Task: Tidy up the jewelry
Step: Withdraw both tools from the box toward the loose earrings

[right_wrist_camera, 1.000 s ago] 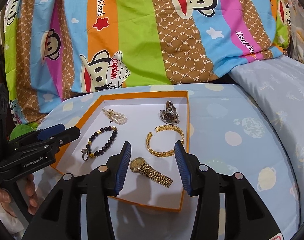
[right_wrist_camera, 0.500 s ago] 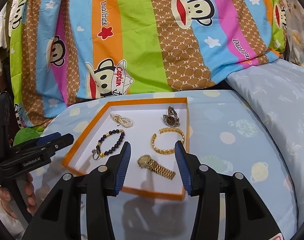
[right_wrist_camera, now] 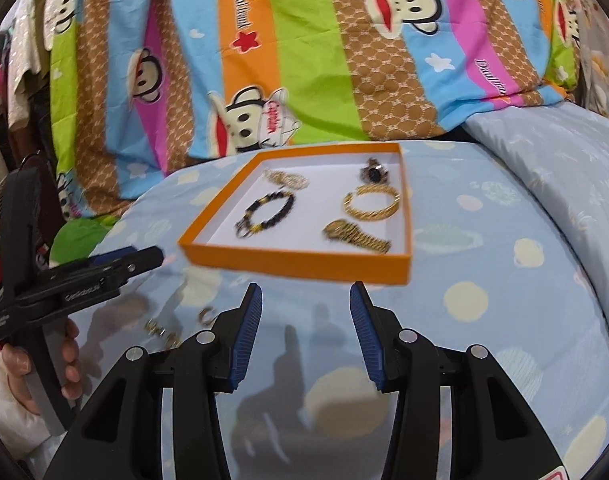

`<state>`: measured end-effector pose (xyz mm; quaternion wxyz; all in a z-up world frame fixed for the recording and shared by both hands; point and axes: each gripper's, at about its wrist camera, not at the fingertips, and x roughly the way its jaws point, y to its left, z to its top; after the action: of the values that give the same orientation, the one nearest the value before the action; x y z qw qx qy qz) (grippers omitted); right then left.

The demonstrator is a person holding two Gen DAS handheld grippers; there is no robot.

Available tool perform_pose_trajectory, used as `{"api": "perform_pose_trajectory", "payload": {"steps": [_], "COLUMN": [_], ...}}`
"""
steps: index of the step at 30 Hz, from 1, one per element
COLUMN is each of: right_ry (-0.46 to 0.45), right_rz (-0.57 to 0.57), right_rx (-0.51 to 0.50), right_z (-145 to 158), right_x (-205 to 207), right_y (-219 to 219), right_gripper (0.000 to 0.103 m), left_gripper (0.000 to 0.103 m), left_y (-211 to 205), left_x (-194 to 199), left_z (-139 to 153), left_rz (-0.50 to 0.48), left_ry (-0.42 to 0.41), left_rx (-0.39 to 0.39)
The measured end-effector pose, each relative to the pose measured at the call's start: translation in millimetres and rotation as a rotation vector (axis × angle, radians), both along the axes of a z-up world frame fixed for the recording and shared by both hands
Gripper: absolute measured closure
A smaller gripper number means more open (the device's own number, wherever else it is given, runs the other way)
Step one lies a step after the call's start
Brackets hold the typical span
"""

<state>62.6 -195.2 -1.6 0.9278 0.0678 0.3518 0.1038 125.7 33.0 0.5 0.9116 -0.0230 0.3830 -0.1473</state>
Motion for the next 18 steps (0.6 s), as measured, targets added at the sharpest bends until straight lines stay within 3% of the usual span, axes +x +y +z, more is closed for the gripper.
{"api": "perform_pose_trajectory", "payload": {"steps": [8, 18], "right_ry": [0.051, 0.122], "right_rz": [0.123, 0.145], "right_rx": [-0.07, -0.111], "right_z": [-12.7, -23.8], "right_x": [-20.7, -16.5], "right_y": [47.0, 59.6], "right_gripper": [0.058, 0.06], "left_gripper": [0.045, 0.045], "left_y": [6.3, 10.4], "left_x": [-20.7, -29.5], "left_z": [-10.1, -13.7], "left_rz": [-0.002, 0.0], "left_ry": [0.036, 0.055], "left_rx": [0.018, 0.021]}}
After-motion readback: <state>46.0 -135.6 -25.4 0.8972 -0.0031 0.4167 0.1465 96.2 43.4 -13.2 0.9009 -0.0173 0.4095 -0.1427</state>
